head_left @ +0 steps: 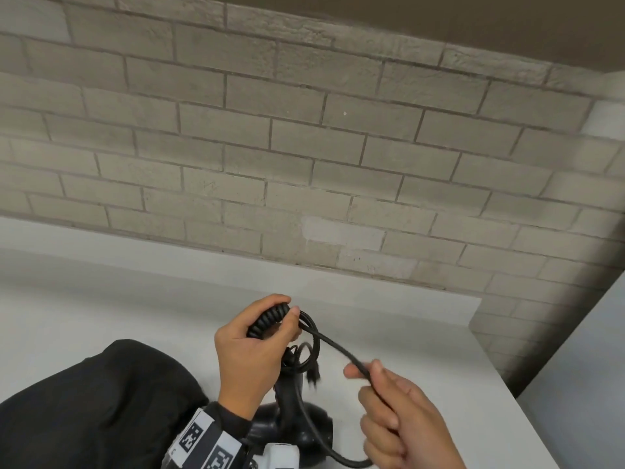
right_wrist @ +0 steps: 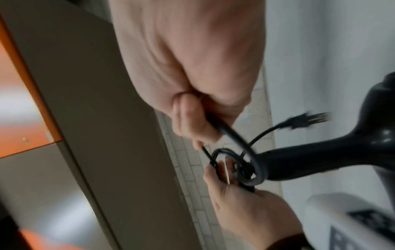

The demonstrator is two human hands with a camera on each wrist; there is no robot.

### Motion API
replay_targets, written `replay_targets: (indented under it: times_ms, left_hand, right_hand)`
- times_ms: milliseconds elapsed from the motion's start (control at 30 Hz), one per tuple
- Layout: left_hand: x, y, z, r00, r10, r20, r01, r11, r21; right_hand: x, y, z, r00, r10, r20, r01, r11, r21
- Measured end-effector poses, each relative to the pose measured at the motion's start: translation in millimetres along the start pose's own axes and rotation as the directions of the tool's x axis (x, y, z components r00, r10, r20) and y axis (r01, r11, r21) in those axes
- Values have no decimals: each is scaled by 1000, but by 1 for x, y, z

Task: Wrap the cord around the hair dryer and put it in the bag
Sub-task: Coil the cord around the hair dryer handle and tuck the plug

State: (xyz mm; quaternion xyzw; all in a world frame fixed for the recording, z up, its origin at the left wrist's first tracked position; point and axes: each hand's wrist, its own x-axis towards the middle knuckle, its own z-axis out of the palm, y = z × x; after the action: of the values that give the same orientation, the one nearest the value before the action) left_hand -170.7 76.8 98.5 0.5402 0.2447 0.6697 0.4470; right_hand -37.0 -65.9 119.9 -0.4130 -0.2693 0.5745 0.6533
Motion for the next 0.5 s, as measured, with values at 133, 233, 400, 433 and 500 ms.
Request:
replay_targets:
  times_ms: [133, 233, 400, 433, 500]
  left_hand:
    - [1, -1, -6, 1000, 15, 0, -15, 999, 44]
    - [3, -5, -11, 1000, 5, -14, -4, 998, 62]
    - [2, -6, -13, 999, 19, 42, -23, 994, 105]
    - [1, -6, -12, 998, 20, 53, -26, 994, 106]
    - [-2, -7, -9, 998, 3, 61, -8, 997, 82]
  right_hand:
    - [-1, 16, -19, 991, 14, 131, 33, 937, -347]
    - [0, 36, -32, 991, -81, 103, 118, 889, -442]
    - [-2, 44, -46, 961, -154, 227, 149, 988, 41]
    - [-3, 42, -53, 957, -237, 169, 206, 961, 181]
    - [-2, 38, -54, 969, -223, 103, 187, 942, 280]
